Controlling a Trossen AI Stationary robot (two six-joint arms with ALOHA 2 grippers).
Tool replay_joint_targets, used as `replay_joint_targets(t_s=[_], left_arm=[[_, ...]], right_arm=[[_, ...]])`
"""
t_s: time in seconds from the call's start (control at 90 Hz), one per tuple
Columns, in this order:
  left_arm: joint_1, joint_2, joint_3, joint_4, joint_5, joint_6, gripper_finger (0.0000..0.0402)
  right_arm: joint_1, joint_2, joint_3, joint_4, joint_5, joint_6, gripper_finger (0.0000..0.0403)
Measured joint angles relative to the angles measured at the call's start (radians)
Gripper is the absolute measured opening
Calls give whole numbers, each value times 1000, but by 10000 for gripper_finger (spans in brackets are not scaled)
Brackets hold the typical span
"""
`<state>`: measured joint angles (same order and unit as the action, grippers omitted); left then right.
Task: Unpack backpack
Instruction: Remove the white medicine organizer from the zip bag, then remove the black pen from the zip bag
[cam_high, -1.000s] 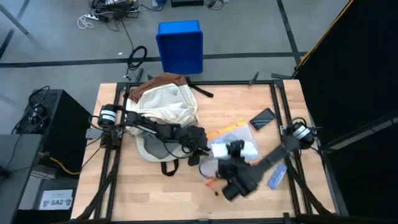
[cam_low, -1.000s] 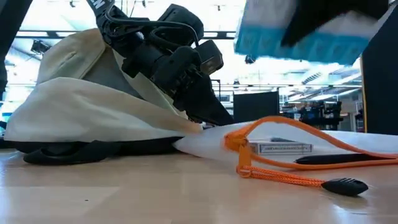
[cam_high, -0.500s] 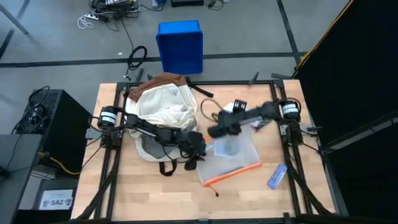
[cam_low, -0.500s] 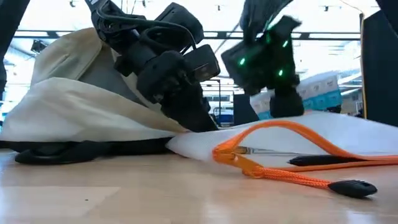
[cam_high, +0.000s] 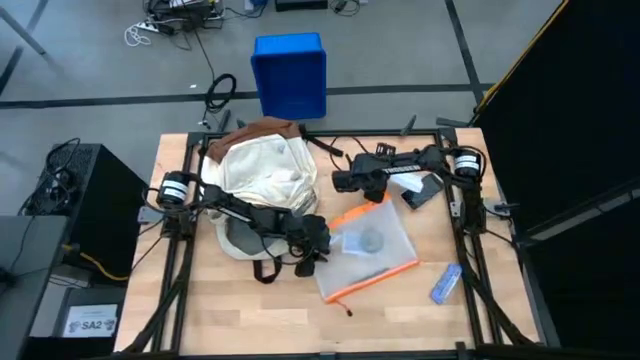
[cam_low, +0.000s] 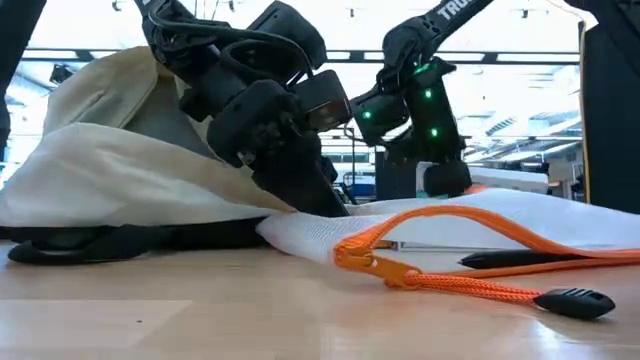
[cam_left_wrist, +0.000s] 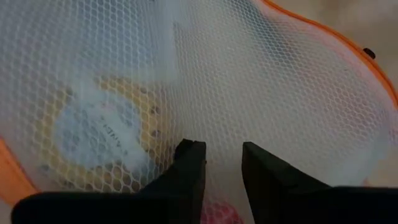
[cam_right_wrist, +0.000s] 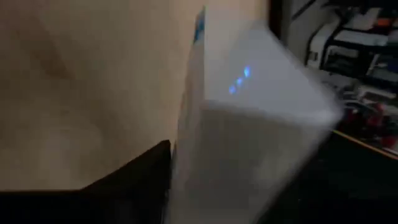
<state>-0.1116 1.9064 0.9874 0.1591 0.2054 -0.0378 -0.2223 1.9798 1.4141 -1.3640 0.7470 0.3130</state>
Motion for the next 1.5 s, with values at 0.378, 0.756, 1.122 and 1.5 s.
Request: replay_joint_targets(t_s=[0.378, 0.756, 1.122, 1.5], left_arm=[[0, 0, 0, 4, -13, 2, 78], [0, 0, 0, 6, -29, 3, 78], [0, 1, 0, 25, -33, 0, 78], [0, 1, 0, 28, -32, -1, 78]], right_arm=[[158, -87, 212, -200, -62, 117, 239], [683, -185, 211, 25, -254, 207, 192], [1056, -181, -170, 969, -201, 238, 141], [899, -181, -363, 1151, -414, 281, 84]])
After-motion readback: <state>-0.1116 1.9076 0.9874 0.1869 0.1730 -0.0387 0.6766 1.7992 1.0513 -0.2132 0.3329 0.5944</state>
